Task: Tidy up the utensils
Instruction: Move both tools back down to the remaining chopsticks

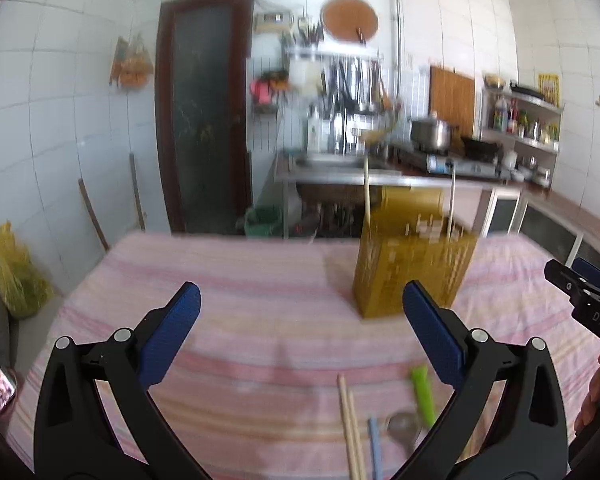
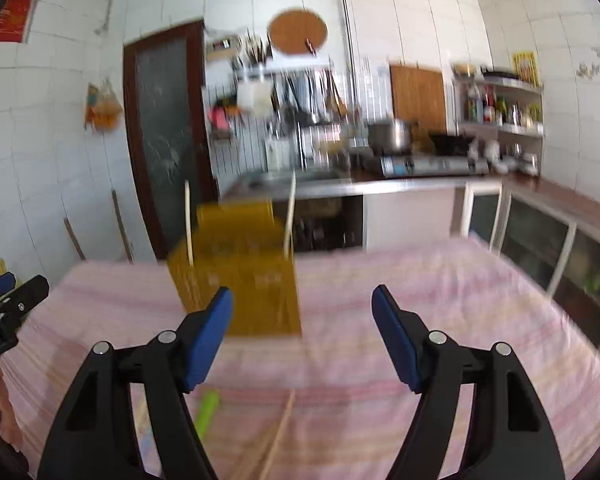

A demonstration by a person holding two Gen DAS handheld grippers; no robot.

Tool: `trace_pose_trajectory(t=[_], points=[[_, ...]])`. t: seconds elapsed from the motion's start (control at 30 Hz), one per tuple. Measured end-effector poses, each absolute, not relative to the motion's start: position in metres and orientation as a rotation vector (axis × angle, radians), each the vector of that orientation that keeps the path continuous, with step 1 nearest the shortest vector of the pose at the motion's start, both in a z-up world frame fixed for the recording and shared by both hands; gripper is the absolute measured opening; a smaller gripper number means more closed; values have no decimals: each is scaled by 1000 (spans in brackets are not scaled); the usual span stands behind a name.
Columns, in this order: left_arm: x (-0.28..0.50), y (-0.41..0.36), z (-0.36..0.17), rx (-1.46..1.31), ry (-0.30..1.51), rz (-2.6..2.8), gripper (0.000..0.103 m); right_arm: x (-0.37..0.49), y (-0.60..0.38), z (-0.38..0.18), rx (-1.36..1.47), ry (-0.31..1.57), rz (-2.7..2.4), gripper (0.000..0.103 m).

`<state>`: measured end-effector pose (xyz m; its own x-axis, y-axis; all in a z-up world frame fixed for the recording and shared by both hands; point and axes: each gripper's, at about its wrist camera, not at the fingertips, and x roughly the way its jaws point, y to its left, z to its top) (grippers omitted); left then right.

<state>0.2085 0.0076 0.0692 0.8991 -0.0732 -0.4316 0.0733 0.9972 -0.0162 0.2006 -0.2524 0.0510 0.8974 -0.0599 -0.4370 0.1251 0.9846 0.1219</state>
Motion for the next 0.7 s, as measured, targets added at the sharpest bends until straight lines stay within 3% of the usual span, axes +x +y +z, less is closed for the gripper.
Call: trace_pose_trajectory(t=[0.37, 0.7], points=[[239, 10, -23, 21, 675, -56, 98, 219, -253, -42, 203, 726, -157, 71], [260, 7, -56, 18, 840, -52, 98, 235, -244, -51, 176, 817, -158, 71]])
